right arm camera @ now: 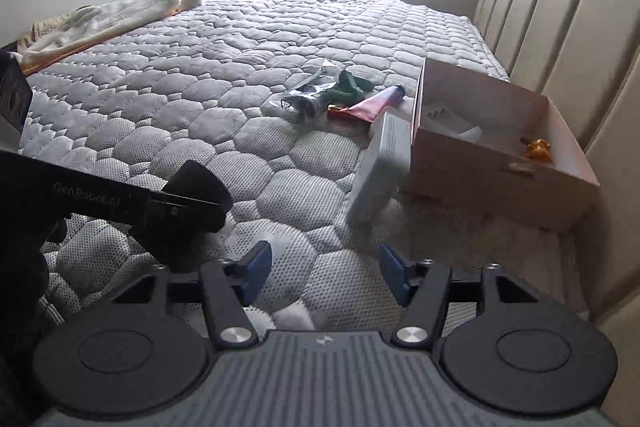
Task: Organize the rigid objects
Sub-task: 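Carry the white box toward the pink box with the right gripper while the left holds the black object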
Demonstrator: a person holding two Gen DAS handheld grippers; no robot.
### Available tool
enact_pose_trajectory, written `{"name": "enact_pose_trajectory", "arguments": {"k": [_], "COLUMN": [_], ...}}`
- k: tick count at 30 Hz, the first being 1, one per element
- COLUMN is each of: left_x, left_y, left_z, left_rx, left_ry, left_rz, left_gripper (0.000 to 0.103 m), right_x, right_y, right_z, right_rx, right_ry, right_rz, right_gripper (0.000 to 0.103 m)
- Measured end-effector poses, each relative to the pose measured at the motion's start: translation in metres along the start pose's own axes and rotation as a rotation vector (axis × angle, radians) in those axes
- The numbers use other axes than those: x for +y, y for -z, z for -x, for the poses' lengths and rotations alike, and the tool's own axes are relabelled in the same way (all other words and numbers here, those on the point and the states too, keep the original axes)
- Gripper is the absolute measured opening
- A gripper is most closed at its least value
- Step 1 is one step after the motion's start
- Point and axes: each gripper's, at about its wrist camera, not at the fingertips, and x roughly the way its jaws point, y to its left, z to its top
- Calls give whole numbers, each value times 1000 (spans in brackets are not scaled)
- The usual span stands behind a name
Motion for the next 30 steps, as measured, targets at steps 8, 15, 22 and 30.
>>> {"name": "enact_pose_trajectory", "arguments": {"k": [8,15,22,30], "left_x": [-1,26,49,44], "left_y": [-3,-12,-16,-12], "left_z": [8,25,37,28], "left_rx": [-13,-62,-87,-71], "left_ry": [-114,-190,-205,-179], "left_rz": [-28,27,90,74], "left_gripper": [51,51,51,51], "right_x": [-11,-7,21,13], "right_y": [-12,-43,-31,-26], "right_z": [-13,-48,-30,-44], "right_rx": [-102,-143,-135,-107], "right_ry": [103,89,-119,29], "right_rz": [-66,-143,-24,-108], "right_gripper": [78,78,85,85]}}
